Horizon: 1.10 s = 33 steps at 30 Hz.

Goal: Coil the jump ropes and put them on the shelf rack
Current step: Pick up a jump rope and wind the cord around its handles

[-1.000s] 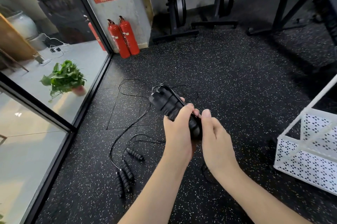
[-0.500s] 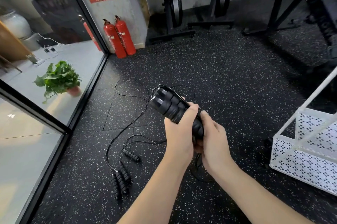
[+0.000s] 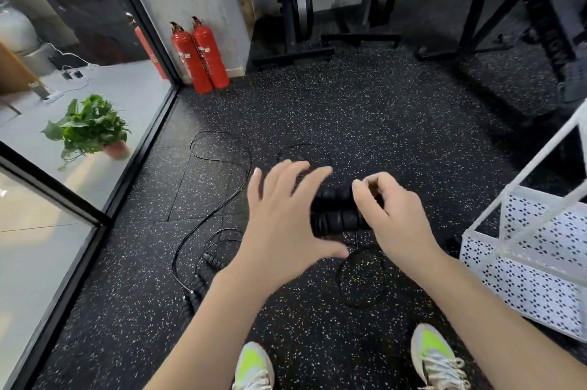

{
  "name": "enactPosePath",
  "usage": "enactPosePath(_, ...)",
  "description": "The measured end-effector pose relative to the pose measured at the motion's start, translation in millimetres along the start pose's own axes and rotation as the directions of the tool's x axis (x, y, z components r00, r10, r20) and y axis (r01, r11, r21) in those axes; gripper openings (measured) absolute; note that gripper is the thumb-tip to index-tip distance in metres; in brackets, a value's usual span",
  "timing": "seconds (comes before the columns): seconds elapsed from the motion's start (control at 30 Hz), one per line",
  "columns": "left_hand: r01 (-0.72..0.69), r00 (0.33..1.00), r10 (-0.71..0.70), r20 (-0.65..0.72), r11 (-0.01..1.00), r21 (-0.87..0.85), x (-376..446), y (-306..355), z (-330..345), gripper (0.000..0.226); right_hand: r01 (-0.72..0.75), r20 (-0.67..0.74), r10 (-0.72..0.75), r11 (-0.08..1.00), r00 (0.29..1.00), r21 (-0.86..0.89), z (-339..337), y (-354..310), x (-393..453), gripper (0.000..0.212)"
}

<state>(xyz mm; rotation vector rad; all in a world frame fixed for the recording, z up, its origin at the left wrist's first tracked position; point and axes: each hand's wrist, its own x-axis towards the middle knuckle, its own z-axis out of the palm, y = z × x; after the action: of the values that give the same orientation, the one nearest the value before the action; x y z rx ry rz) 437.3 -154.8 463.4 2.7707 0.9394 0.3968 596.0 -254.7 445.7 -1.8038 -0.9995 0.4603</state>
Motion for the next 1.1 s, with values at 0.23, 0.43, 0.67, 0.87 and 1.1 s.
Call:
enactPosePath(0.23, 0.154, 0.986, -0.157, 0.053, 0.987, 0.044, 3.9, -0.8, 19.0, 0.024, -0.112, 0.093, 0.095, 0.972, 0.991, 0.207, 11.0, 8.2, 0.3, 0.028)
enactPosePath(0.43, 0.310, 0.950, -0.312, 0.006, 0.940, -0.143, 7.7, -9.2, 18.3, 0.023, -0.016, 0.057, 0.007, 0.988, 0.998, 0.153, 19.7, 20.9, -3.1, 0.038)
enactPosePath(0.67, 0.438, 0.898, -0.427, 0.103, 0.845, -0.309, 10.1, -1.1, 30.1, 0.017, -0.061, 0.264, 0.064, 0.998, 0.962, -0.018, 39.1, 18.0, -10.7, 0.032)
enactPosePath(0.87, 0.442, 0.897, -0.442, 0.026, 0.892, -0.094, 14.0, -4.3, 43.7, 0.017, 0.049, 0.419, 0.145, 0.908, 0.896, -0.417, 51.8, 7.3, -17.9, 0.017)
enactPosePath(1.1, 0.224, 0.973, -0.231, -0.008, 0.939, 0.262, 10.1, -22.1, 59.1, 0.021, 0.229, 0.408, 0.007, 0.819, 0.913, -0.526, 20.6, -1.2, -12.8, 0.022)
